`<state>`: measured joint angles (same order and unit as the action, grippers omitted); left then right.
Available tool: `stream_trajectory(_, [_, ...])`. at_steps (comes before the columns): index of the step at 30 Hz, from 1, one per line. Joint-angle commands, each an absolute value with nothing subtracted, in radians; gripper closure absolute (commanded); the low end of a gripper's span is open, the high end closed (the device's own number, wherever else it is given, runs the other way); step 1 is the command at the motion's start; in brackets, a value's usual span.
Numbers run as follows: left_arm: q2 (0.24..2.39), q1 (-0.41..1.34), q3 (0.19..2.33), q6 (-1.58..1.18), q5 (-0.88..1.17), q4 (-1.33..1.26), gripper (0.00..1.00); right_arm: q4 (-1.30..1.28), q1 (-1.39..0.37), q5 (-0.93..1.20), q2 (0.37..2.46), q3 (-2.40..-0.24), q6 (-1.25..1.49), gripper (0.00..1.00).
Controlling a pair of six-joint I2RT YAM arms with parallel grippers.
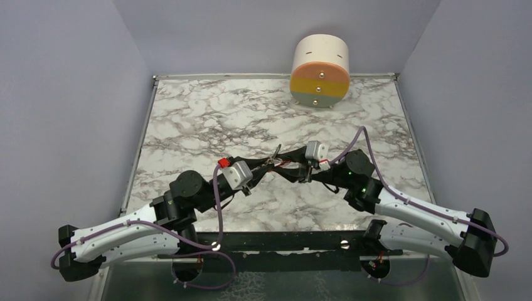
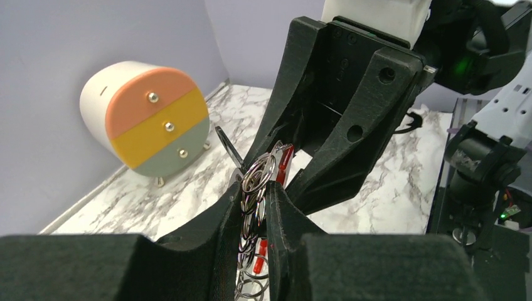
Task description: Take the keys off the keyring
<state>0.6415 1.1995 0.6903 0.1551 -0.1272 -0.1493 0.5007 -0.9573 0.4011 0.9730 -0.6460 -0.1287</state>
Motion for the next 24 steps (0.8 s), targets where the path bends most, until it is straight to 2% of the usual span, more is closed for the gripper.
stream_trajectory(1, [0.651, 1.205, 0.686, 0.158, -0.136, -0.128, 1.00, 0.452, -0.968, 0.280, 0.945, -0.655, -0.162, 0.67])
stream_trajectory(7, [0.638, 1.204, 0.668, 0.170, -0.134, -0.115, 1.00, 0.371, -0.967, 0.191, 0.955, -0.677, -0.208, 0.65])
stream_trajectory(9, [0.623, 1.203, 0.666, 0.173, -0.143, -0.094, 1.00, 0.340, -0.968, 0.128, 0.948, -0.682, -0.228, 0.61])
stream_trajectory(11, [0.612, 1.203, 0.668, 0.169, -0.163, -0.062, 1.00, 0.311, -0.967, 0.055, 0.939, -0.686, -0.255, 0.52])
stream_trajectory(18, [0.620, 1.203, 0.693, 0.153, -0.225, 0.054, 1.00, 0.301, -0.968, -0.253, 0.873, -0.693, -0.336, 0.50])
stream_trajectory(24, [0.622, 1.203, 0.697, 0.174, -0.247, 0.057, 1.00, 0.339, -0.968, -0.258, 0.846, -0.678, -0.340, 0.47])
